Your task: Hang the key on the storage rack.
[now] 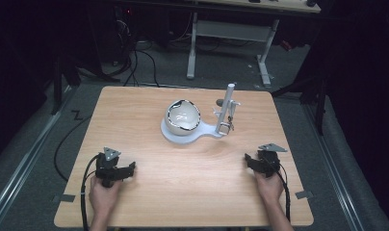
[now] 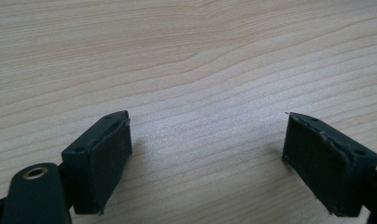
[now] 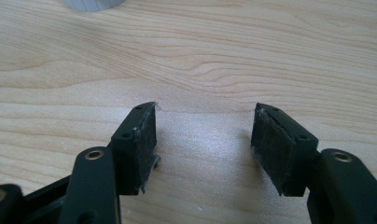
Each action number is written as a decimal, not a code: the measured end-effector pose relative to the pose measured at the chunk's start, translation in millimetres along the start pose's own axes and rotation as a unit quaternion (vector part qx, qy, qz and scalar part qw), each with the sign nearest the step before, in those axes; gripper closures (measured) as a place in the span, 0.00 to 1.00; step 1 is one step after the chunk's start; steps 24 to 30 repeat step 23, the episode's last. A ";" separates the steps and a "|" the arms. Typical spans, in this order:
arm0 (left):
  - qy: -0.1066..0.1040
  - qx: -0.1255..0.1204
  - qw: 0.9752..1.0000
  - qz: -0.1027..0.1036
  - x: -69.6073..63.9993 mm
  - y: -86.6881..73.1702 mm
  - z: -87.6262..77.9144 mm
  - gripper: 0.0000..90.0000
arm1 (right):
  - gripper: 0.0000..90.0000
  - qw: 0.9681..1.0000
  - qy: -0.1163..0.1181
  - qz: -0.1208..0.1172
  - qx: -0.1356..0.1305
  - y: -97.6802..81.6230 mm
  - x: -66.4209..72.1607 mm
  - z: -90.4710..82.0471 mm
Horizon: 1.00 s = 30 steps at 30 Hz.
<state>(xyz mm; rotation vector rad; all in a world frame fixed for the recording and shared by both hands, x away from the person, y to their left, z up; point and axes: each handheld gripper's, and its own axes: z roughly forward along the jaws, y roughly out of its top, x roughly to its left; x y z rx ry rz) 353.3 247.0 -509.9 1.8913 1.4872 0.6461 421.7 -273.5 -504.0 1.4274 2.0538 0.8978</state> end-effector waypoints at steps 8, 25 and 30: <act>-0.001 0.000 1.000 0.000 0.0 -0.2 -0.2 0.18 | 0.44 1.000 -0.001 0.001 0.000 -0.2 0.1 -0.1; -0.001 0.000 1.000 0.000 0.1 -0.2 -0.2 0.18 | 0.43 1.000 0.001 0.000 0.001 -0.3 0.2 -0.2; -0.001 0.000 1.000 0.000 0.1 -0.2 -0.2 0.18 | 0.43 1.000 0.001 0.000 0.001 -0.3 0.2 -0.2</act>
